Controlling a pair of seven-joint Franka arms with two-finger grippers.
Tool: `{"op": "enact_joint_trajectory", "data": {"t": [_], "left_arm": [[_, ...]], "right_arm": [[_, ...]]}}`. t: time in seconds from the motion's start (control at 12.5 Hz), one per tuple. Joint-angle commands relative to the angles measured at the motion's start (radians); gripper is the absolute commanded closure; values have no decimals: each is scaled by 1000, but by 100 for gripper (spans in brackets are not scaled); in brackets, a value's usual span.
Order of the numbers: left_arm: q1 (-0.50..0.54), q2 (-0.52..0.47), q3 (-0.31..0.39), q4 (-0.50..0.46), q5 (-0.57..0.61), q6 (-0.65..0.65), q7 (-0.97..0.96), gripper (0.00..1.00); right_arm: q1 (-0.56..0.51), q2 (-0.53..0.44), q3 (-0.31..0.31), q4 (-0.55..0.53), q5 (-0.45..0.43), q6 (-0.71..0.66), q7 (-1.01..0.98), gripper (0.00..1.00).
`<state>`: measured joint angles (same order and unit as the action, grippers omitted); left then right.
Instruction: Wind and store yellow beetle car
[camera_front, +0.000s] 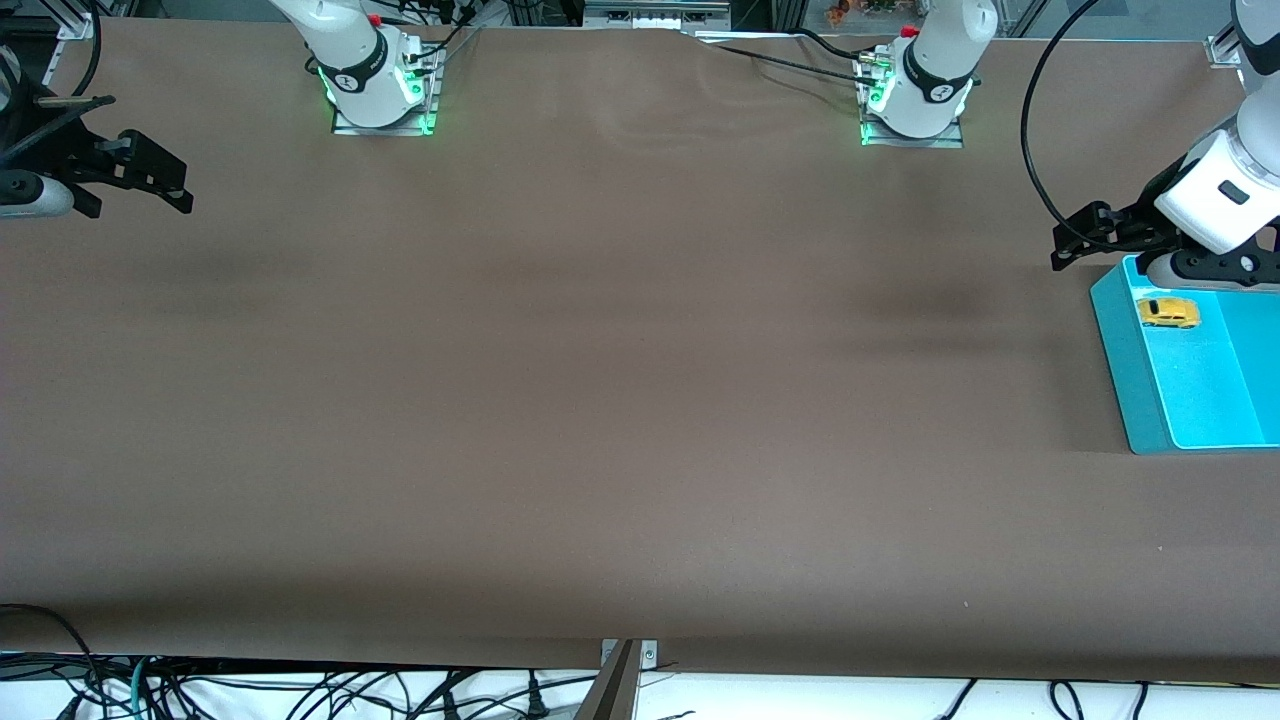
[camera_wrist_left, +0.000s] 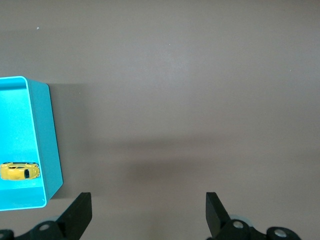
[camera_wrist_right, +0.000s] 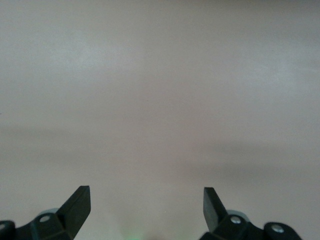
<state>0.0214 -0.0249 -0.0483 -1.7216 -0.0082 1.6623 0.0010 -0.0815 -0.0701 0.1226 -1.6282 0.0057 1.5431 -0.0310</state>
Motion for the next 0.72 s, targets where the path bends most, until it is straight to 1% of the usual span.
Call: {"op": "enact_joint_trajectory", "data": {"t": [0.0,0.64], "left_arm": [[-4,-7,7,8,-15,-22,-9,0],[11,-4,7,11,-7,-38,-4,0]], "right_arm": [[6,6,-1,18,8,-12,19,0],[6,3,-1,18,10,-14,19,0]]}}
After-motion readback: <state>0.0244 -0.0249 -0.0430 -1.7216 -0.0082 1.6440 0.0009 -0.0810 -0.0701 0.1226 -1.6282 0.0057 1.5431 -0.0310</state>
